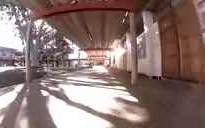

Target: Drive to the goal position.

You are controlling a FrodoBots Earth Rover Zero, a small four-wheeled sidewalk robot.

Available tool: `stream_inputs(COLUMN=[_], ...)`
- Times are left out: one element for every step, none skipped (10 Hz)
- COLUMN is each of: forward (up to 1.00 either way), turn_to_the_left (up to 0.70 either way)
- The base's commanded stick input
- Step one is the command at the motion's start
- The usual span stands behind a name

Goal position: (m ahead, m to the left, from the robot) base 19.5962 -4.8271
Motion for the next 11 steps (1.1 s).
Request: stream_inputs(forward=[1.0,1.0,1.0,1.0,1.0,1.0,1.0,1.0,1.0,1.0,1.0], turn_to_the_left=[0.01,0.01,0.01,0.01,0.01,0.38,0.41,0.09,0.02,0.01,0.01])
